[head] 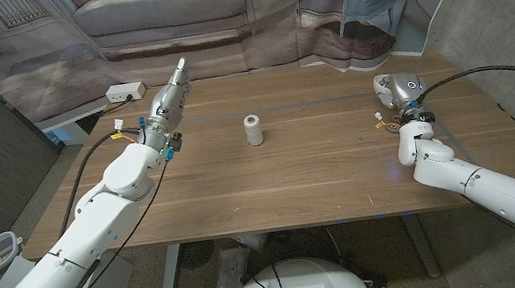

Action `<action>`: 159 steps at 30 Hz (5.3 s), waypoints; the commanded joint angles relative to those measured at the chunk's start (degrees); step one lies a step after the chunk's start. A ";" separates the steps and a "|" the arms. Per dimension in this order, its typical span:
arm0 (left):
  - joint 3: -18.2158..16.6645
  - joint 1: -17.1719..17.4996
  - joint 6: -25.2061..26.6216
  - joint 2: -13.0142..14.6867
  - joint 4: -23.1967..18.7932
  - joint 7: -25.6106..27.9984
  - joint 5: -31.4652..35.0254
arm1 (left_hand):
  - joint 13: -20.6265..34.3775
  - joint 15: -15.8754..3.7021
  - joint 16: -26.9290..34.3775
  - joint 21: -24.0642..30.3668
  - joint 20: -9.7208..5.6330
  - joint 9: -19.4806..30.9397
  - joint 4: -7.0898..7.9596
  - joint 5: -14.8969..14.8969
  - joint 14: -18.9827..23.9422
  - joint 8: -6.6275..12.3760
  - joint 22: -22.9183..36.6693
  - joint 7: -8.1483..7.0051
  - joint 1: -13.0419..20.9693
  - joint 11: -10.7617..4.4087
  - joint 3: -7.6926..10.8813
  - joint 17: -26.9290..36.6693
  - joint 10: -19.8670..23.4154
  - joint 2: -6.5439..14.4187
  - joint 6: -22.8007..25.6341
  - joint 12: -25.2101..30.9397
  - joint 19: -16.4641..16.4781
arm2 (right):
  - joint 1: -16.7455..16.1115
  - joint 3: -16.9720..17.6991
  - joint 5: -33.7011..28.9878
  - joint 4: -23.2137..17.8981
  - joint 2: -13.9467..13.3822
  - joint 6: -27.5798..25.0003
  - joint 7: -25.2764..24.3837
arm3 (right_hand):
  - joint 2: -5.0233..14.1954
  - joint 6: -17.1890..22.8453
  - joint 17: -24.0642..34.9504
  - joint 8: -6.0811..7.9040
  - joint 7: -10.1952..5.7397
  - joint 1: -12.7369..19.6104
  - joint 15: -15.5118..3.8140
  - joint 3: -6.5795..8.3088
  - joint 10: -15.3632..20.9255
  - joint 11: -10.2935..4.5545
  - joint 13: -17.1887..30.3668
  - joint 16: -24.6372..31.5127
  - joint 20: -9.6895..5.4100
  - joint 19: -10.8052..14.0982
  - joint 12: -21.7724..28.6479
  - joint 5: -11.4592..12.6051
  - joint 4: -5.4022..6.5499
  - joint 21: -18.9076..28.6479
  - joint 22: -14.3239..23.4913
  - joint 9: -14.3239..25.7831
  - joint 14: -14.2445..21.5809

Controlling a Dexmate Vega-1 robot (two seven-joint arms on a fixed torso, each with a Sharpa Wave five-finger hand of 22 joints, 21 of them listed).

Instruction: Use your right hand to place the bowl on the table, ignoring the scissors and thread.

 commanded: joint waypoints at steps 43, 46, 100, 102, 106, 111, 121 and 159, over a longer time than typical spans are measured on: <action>-0.59 -0.77 2.00 0.48 0.95 -0.01 -0.75 | 0.12 0.16 -0.09 -0.18 -2.64 0.22 0.18 0.19 -2.83 -0.16 0.12 0.66 0.61 0.65 -0.84 0.26 -1.67 0.42 -0.67 -0.13 -2.00 | 7.07 -4.64 4.96 12.28 4.70 1.61 -3.08 | 6.66 3.87 0.53 0.22 -3.56 6.58 -0.50 0.16 -0.17 -0.02 0.42 -0.61 -7.47 -0.83 -0.29 0.41 0.28 1.04 -0.78 0.27 0.64; -0.52 -0.94 1.90 0.43 1.13 -0.08 -0.69 | 0.12 0.15 -0.08 -0.17 -2.71 0.22 0.18 0.19 -2.85 -0.17 0.12 0.68 0.63 0.75 -0.87 0.26 -1.73 0.44 -0.71 -0.14 -2.00 | 7.18 -4.80 5.14 12.47 4.65 1.72 -2.97 | 6.68 3.88 0.55 0.22 -3.54 6.62 -0.50 0.17 -0.12 -0.02 0.44 -0.65 -7.50 -0.87 -0.27 0.41 0.26 1.09 -0.83 0.27 0.61; 1.14 -3.17 -1.19 -0.91 6.01 -2.52 -1.22 | 0.10 0.05 0.23 -0.01 -2.93 0.21 0.08 0.20 -2.27 0.06 0.08 0.72 1.14 0.79 -1.26 0.23 -1.21 0.70 -0.29 0.15 -1.89 | 5.98 -5.80 6.42 8.77 4.00 -1.29 0.95 | 3.03 -8.53 -1.60 -1.37 -3.28 -5.08 -0.18 -2.29 -9.62 -0.08 1.20 -7.65 -6.67 -6.96 -4.64 0.21 4.06 -0.57 -8.41 0.58 -8.11; 1.13 -3.14 -1.25 -0.89 6.02 -2.52 -1.22 | 0.10 0.05 0.23 -0.01 -2.87 0.21 0.08 0.20 -2.26 0.07 0.08 0.70 1.15 0.76 -1.27 0.23 -1.20 0.70 -0.26 0.15 -1.88 | 5.79 -5.76 6.40 8.23 3.73 -1.49 1.36 | 2.60 -9.21 -1.73 -1.43 -3.31 -6.10 -0.18 -2.58 -10.45 0.04 1.24 -8.02 -6.55 -7.10 -4.85 0.24 4.40 -0.82 -9.00 0.48 -8.63; 1.16 -3.15 -1.45 -0.89 6.15 -2.70 -1.26 | 0.10 0.02 0.25 0.01 -2.84 0.21 0.08 0.20 -2.19 0.09 0.08 0.67 1.18 0.73 -1.30 0.23 -1.14 0.72 -0.18 0.17 -1.83 | 5.27 -5.61 6.39 6.75 3.08 -2.54 2.56 | 2.03 -9.78 -1.87 -1.39 -3.39 -7.53 -0.05 -3.01 -10.87 -0.24 1.29 -8.43 -6.52 -7.14 -4.85 0.29 4.93 -1.10 -9.69 0.34 -9.25; 1.24 -3.17 -1.86 -1.06 6.69 -3.02 -1.49 | 0.09 0.05 0.25 0.02 -2.80 0.21 0.07 0.20 -2.14 0.10 0.08 0.60 1.22 0.57 -1.33 0.23 -1.13 0.74 -0.15 0.16 -1.80 | 4.56 -5.57 6.20 5.07 2.29 -4.39 4.24 | 1.13 -10.59 -2.01 -1.38 -3.38 -9.24 -0.02 -3.58 -11.94 -0.04 1.36 -8.75 -6.68 -7.35 -5.01 0.53 5.48 -1.64 -10.62 0.13 -9.63; 1.58 -3.62 -2.87 -1.36 7.76 -3.89 -1.57 | 0.09 0.05 0.25 0.06 -2.44 0.21 0.06 0.20 -2.06 0.11 0.08 0.57 1.31 0.49 -1.40 0.22 -0.96 0.78 -0.07 0.21 -1.71 | 4.07 -5.57 5.91 0.30 1.05 -10.71 9.33 | -1.12 -19.61 -3.04 -2.07 -2.66 -14.57 2.08 -5.30 -20.90 1.42 1.47 -12.11 -4.96 -11.76 -6.11 1.88 7.07 -3.46 -11.85 -0.26 -17.98; 3.19 -5.82 -2.02 -1.69 9.24 -5.05 -1.97 | 0.10 0.10 0.13 -0.08 -2.15 0.22 0.07 0.19 -2.19 0.03 0.10 0.44 1.50 0.46 -1.68 0.22 -1.09 0.88 -0.13 0.11 -2.11 | 0.63 -1.96 5.96 -8.66 -2.71 -9.73 10.85 | -3.10 -26.47 -8.62 -1.15 -1.01 -20.80 8.23 -8.01 -31.63 5.50 0.80 -13.22 -0.91 -21.11 -6.25 4.94 9.15 -9.00 -12.91 -0.30 -36.24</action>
